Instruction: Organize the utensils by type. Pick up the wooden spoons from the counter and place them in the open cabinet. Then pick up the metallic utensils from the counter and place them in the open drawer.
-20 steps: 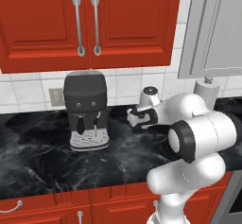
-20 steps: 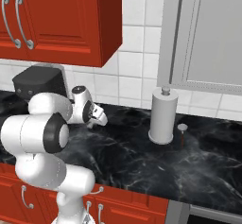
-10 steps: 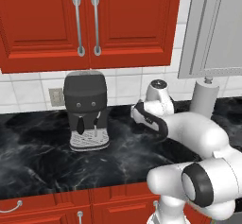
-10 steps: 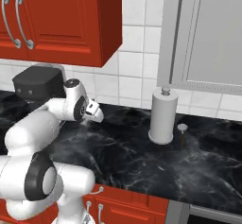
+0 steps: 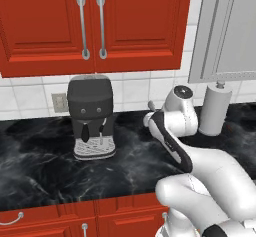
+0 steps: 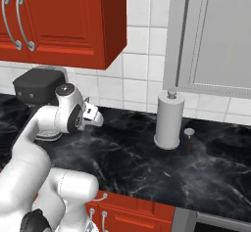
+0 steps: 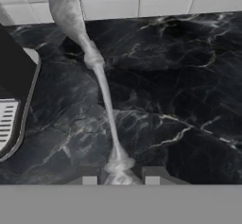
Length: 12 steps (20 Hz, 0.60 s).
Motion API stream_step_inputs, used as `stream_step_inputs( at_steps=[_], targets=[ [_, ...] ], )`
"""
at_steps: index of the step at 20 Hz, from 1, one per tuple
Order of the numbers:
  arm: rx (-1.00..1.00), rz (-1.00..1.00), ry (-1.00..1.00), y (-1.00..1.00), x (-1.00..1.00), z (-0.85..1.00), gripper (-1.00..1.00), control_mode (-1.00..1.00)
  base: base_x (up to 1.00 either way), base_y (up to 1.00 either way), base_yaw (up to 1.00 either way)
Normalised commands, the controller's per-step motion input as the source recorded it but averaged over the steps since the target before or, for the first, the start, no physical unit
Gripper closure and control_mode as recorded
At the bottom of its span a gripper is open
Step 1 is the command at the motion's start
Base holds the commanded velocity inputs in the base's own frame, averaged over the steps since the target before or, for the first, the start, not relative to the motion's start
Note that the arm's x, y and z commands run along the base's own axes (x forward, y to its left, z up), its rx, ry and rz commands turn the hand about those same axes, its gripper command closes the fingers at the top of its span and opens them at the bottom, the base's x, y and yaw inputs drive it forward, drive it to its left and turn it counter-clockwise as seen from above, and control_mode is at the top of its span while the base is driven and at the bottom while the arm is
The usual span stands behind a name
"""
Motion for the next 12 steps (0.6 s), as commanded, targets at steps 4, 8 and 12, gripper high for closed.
stream_step_inputs(
  at_steps=[4, 8, 12],
  targets=[
    [0.0, 0.0, 0.0, 0.0, -0.46, 0.28, 1.0, -1.0, 0.0, 0.0, 0.0],
    [0.0, -0.02, 0.03, 0.0, -0.14, 0.08, 1.0, -1.0, 0.0, 0.0, 0.0],
    [0.0, -0.01, 0.0, 0.0, 0.0, 0.0, 1.0, -1.0, 0.0, 0.0, 0.0]
  ],
)
